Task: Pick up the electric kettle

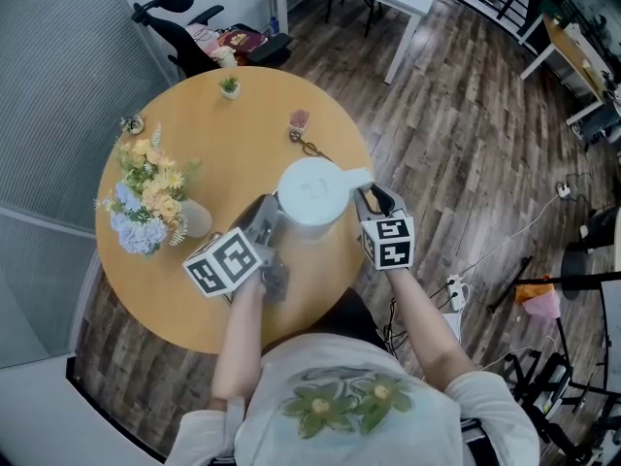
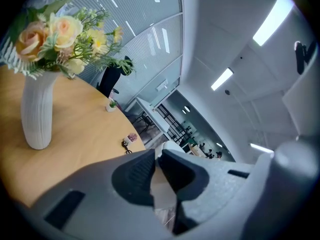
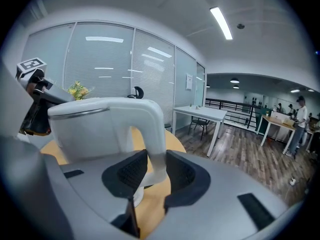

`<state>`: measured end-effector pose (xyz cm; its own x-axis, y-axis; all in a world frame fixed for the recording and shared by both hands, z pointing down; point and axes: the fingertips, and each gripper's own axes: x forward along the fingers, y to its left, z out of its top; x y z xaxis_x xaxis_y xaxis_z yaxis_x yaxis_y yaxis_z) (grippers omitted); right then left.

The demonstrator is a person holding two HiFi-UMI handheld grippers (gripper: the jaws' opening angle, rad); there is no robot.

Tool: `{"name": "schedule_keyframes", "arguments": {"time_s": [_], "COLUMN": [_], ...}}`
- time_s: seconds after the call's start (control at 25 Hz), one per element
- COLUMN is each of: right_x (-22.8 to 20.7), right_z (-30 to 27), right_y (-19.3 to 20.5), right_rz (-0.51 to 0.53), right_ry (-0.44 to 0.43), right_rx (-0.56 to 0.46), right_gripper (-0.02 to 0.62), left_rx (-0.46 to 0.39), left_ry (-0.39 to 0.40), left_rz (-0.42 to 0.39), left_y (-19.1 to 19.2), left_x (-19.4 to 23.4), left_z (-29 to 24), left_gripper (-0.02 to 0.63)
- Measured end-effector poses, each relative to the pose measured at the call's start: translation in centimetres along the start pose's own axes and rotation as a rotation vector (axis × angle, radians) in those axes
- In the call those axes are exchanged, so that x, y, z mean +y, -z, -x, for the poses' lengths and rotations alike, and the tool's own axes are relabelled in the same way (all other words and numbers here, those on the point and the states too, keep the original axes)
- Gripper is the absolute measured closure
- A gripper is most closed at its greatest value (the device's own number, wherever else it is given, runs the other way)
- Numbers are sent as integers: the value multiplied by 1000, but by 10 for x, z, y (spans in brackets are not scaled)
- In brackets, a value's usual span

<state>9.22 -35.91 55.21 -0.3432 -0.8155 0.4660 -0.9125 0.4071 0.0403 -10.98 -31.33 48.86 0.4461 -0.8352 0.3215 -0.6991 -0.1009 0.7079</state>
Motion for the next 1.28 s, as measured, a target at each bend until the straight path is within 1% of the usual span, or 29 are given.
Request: {"name": "schedule_keyframes", "arguments": {"time_s": [0.48,0.92,1.28], "right_x": [1,3,2], "right_z": [17,32,47], "right_y": [-31,-57,-77], "right_rz": [-23,-20,-80], "right_ry": [5,14,9], "right_rx": [-46,-114,-166], "right_gripper": [465,465,465], "left_rx": [-58,-82,-98], "left_ry": [47,80,99], "left_rz": [-25,-62,-107], "left_y": [-29,-50,-74], "left_x": [-18,-32,-50], "left_z": [7,13,14], "left_gripper": [560,560,560]}}
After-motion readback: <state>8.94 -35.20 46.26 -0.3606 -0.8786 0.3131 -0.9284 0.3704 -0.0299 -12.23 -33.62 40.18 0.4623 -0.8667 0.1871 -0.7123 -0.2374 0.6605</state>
